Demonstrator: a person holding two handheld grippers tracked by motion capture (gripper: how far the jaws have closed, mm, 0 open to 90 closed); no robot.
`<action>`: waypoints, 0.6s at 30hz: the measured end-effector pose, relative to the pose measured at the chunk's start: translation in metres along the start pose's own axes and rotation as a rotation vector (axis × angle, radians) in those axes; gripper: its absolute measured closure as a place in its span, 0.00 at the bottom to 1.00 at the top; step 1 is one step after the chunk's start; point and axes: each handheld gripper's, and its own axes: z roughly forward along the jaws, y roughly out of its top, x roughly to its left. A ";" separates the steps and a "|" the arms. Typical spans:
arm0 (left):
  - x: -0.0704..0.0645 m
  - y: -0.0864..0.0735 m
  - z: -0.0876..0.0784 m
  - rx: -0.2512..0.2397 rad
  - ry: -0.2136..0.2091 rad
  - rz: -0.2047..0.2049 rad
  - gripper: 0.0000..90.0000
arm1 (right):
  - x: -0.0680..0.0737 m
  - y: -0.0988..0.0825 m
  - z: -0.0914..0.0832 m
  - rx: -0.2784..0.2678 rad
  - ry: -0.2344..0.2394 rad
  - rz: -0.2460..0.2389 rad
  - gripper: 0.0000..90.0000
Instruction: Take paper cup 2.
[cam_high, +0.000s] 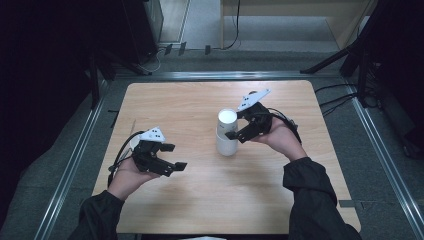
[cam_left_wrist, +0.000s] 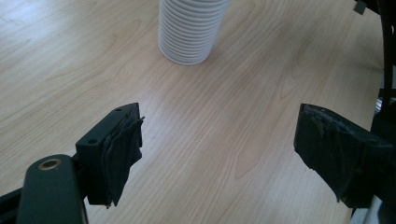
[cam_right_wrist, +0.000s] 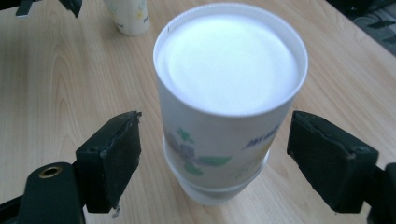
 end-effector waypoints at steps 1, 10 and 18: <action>-0.001 -0.001 0.002 0.002 -0.004 0.004 0.17 | 0.000 0.001 0.000 0.001 0.002 -0.002 0.21; -0.007 -0.004 0.011 0.021 -0.036 0.033 0.17 | -0.009 0.018 -0.003 0.017 0.015 -0.020 0.24; -0.009 -0.006 0.015 0.040 -0.052 0.037 0.17 | -0.009 0.026 -0.003 0.043 0.028 -0.057 0.27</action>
